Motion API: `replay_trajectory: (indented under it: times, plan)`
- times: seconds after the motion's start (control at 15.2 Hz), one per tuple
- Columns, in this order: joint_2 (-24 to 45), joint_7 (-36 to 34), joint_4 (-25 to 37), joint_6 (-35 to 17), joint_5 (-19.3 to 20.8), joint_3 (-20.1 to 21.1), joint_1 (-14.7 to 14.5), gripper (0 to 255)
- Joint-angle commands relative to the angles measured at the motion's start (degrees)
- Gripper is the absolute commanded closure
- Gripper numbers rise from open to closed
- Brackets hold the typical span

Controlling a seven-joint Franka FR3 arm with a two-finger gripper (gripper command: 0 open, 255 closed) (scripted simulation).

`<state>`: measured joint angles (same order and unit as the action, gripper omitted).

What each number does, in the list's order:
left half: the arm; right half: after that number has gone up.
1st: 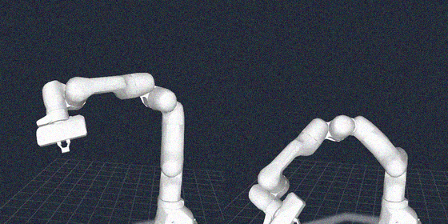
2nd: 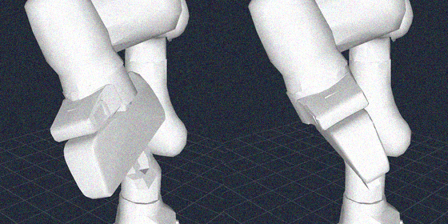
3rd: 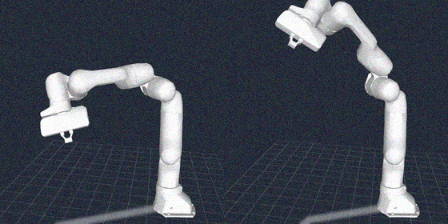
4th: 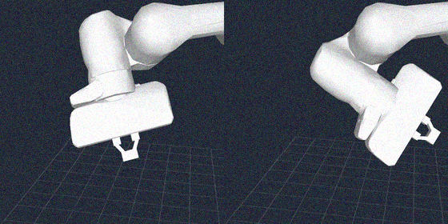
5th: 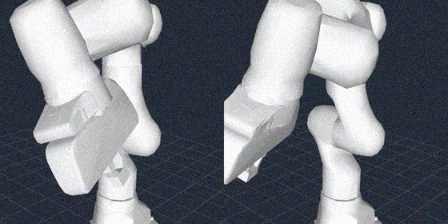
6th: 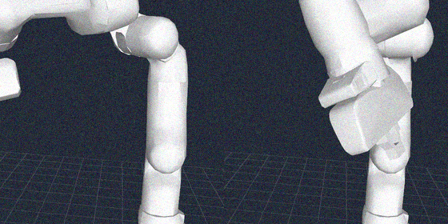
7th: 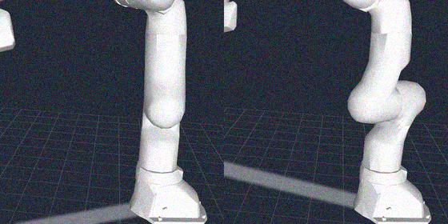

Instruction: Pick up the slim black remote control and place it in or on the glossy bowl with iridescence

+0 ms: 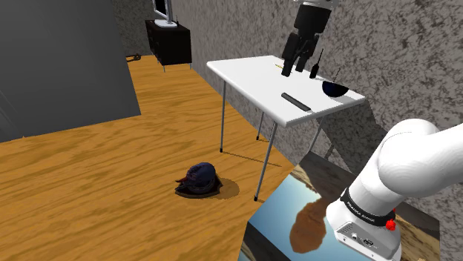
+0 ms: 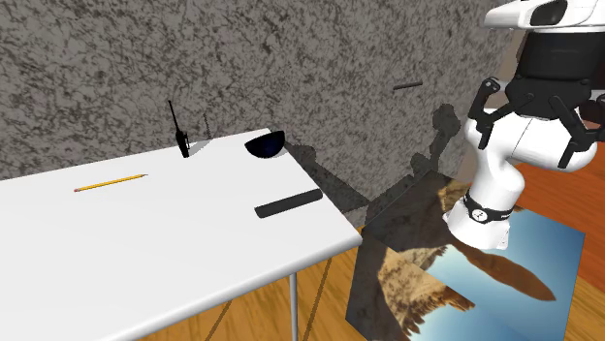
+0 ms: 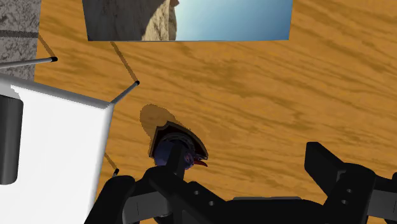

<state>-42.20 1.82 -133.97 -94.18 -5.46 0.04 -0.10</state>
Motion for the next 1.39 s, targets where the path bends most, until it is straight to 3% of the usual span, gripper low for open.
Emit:
replay_trajectory:
  times: [0.0, 0.66, 1.32]
  plan:
    - [0.0, 0.0, 0.0, 0.0, 0.0, 0.0, 0.0, 0]
    - [5.9, 5.6, -7.2, -15.6, 5.9, -7.0, 5.5, 0]
    - [18.0, 11.1, -8.1, -31.9, 9.2, -14.8, 10.2, 0]
